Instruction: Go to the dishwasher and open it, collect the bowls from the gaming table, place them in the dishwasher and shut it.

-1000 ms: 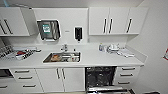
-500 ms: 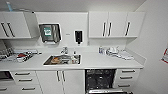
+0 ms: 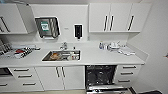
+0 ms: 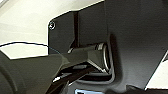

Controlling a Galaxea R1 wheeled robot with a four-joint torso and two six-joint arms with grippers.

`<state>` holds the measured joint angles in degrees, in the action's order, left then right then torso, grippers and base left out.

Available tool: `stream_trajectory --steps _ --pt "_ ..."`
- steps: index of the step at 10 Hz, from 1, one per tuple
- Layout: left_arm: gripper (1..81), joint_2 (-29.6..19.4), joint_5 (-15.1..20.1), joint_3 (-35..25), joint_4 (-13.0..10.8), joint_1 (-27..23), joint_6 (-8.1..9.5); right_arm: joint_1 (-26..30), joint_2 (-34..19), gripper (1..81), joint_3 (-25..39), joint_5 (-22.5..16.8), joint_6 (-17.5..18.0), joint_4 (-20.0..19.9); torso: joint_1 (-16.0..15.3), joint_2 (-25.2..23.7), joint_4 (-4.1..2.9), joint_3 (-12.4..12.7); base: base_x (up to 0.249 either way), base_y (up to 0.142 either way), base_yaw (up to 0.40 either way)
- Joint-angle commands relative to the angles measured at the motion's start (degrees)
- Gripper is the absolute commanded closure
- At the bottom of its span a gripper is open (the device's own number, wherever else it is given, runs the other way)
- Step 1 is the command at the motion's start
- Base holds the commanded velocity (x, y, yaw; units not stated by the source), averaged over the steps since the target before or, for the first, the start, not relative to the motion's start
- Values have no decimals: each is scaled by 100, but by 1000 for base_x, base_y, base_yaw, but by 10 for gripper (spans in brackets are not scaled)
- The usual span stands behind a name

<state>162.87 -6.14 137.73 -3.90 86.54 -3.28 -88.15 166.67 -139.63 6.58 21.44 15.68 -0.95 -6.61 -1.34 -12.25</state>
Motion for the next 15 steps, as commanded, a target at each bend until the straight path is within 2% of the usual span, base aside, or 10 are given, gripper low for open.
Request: stream_trajectory --steps 1,4,6,7,8,10,13,15 --pt "10 -52 245 -44 -76 -239 -59 258 0 10 60 -219 -17 102 95 560 0 559 0 0 0" --pt "10 -43 254 -44 -84 -239 -68 258 0 10 60 -219 -17 119 95 661 0 1039 0 0 0" --pt "10 -43 254 -44 -85 -239 -68 258 9 10 60 -219 -9 120 95 661 0 1450 0 0 0" --pt "10 -43 254 -44 -85 -238 -59 258 9 10 51 -219 -17 120 87 524 0 1056 0 0 0" --pt "10 -43 254 -44 -76 -247 -68 267 9 10 51 -218 -9 111 95 542 0 1228 0 0 0" --pt "10 -43 254 -44 -76 -239 -59 267 9 10 42 -219 -9 120 95 577 0 1335 0 0 0" --pt "10 1 254 -44 -67 -239 -59 240 62 10 -81 -236 -9 120 95 581 0 1322 0 0 0" --pt "10 1 254 -44 -67 -238 -59 232 123 10 -169 -236 -9 120 95 581 0 801 0 0 0"
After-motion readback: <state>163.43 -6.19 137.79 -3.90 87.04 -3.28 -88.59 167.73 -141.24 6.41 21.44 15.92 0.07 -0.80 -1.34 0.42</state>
